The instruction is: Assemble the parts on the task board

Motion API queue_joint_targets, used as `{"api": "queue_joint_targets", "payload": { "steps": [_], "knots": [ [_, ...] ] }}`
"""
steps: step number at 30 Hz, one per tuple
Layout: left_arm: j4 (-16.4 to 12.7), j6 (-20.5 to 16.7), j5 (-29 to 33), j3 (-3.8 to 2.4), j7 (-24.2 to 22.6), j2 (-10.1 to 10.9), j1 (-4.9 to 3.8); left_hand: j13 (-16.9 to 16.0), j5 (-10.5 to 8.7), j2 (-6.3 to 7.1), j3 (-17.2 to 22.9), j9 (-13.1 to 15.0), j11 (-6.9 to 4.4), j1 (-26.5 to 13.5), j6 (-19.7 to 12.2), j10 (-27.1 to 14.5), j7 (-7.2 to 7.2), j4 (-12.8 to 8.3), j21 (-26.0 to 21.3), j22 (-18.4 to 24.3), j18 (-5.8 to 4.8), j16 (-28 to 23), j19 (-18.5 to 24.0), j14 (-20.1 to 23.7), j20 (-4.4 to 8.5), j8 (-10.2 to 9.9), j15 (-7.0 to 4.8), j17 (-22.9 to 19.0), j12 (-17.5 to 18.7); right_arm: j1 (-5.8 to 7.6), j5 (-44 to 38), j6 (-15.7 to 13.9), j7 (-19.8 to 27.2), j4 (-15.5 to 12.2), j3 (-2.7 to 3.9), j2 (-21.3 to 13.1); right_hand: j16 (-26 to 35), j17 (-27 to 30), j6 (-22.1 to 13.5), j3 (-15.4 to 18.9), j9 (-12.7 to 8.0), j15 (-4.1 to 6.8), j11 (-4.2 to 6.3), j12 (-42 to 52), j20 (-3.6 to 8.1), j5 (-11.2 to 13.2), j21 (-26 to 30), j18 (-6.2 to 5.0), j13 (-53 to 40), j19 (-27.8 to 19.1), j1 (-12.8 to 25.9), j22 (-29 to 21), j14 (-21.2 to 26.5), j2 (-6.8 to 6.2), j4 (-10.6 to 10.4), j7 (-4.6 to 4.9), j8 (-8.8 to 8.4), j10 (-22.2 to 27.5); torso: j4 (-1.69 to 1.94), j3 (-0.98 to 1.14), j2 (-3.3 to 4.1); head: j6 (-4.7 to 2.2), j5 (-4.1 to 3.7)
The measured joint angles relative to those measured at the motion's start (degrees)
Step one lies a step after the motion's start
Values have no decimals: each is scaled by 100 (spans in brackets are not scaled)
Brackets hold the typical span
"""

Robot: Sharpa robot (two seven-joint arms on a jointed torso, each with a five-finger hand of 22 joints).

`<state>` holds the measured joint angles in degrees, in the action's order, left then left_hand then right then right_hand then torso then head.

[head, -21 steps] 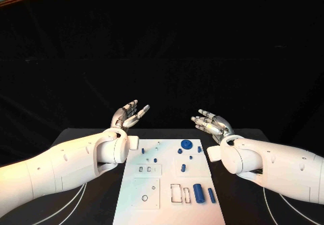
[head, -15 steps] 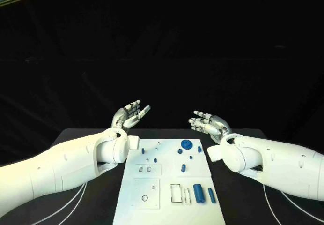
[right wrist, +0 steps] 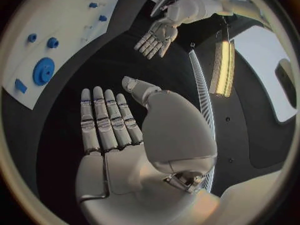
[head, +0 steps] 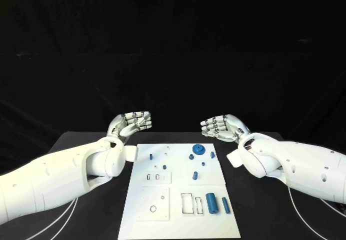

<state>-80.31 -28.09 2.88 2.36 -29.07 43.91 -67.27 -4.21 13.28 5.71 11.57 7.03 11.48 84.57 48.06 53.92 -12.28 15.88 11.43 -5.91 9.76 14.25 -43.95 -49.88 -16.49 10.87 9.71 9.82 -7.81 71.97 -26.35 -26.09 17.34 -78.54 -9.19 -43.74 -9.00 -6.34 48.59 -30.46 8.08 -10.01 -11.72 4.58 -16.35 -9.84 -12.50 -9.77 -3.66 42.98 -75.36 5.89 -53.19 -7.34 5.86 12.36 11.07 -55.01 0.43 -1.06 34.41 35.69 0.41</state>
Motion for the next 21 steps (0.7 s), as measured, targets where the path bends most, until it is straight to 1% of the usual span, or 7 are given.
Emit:
{"api": "queue_joint_targets", "payload": {
  "steps": [3, 9, 13, 17, 18, 19, 21],
  "knots": [
    [-183, 81, 0, 0, 1, 146, -7, 5, 0, 15, 58, 0, -13, 76, 43, 93, -2, -8, 20, 9, -1, 55, -59, -58, 8, 21, -29, 38, 0, 47, -518, -2, -109, -43, 3, -41, -57, -22, 120, -34, 6, 60, 40, -30, 40, 0, -95, -1, 0, 161, -22, 26, -200, -22, 34, 24, 0, -160, 9, -7, 61, -5, -18],
    [-619, 230, -2, -2, 24, 434, -27, 11, 0, 78, 143, 13, -46, 138, 119, 265, -37, -16, 55, 9, -1, 157, -185, -174, 25, 67, -89, 134, 20, 163, -1565, 73, -339, -137, 4, -126, -227, -131, 392, -120, 31, 237, 170, -50, 213, 19, -362, 0, 1, 558, -24, 120, -750, -78, 22, 67, 47, -539, 33, -21, 178, -21, -68],
    [-876, 331, -26, -5, 58, 604, -40, 11, 0, 112, 196, 13, -70, 173, 135, 339, -28, -30, 94, 9, -1, 208, -230, -216, 43, 67, -93, 178, 32, 214, -2271, 186, -543, -198, 15, -163, -438, -341, 600, -135, 78, 431, 302, -50, 408, 19, -699, 0, -17, 893, -43, 290, -1269, -155, 38, -40, 134, -943, 69, -31, 277, -14, -121],
    [-1047, 453, -135, -12, 111, 723, -43, -1, 0, 256, 366, 22, -124, 316, 185, 570, -41, -67, 211, 6, -2, 443, -457, -382, 111, 100, -176, 313, 32, 238, -3031, 337, -821, -242, 21, -147, -757, -666, 780, 22, 142, 636, 447, -50, 616, 19, -1167, 0, -68, 1248, -34, 559, -1833, -203, 0, -136, 178, -1364, 109, -39, 378, 1, -164],
    [-1079, 480, -169, -17, 123, 746, -43, -3, 0, 294, 428, 31, -155, 355, 195, 601, -52, -82, 244, 1, -3, 522, -510, -414, 140, 100, -201, 361, 32, 240, -3198, 367, -885, -249, 21, -137, -924, -831, 834, 101, 158, 710, 507, -50, 716, 19, -1420, 0, -80, 1431, -36, 709, -2066, -250, -4, -173, 178, -1449, 118, -40, 404, 3, -173],
    [-1109, 507, -207, -25, 136, 767, -43, -3, 0, 327, 490, 41, -161, 388, 234, 643, -53, -92, 292, -12, -3, 626, -593, -478, 167, 122, -220, 419, 52, 241, -3371, 394, -953, -257, 21, -125, -1026, -946, 843, 141, 167, 750, 534, -50, 777, 16, -1583, 0, -83, 1507, -33, 811, -2194, -253, -11, -182, 178, -1476, 127, -43, 428, 3, -181],
    [-1176, 567, -305, -45, 164, 809, -46, -3, 0, 369, 621, 68, -185, 430, 256, 717, -71, -110, 383, -47, -4, 863, -716, -548, 228, 151, -261, 559, 79, 247, -3762, 442, -1105, -272, 22, -98, -1367, -1276, 852, 211, 179, 871, 552, -83, 889, 7, -1977, 1, -83, 1707, 28, 1060, -2595, -347, -66, -191, 178, -1461, 153, -50, 486, -1, -201]
  ]
}}
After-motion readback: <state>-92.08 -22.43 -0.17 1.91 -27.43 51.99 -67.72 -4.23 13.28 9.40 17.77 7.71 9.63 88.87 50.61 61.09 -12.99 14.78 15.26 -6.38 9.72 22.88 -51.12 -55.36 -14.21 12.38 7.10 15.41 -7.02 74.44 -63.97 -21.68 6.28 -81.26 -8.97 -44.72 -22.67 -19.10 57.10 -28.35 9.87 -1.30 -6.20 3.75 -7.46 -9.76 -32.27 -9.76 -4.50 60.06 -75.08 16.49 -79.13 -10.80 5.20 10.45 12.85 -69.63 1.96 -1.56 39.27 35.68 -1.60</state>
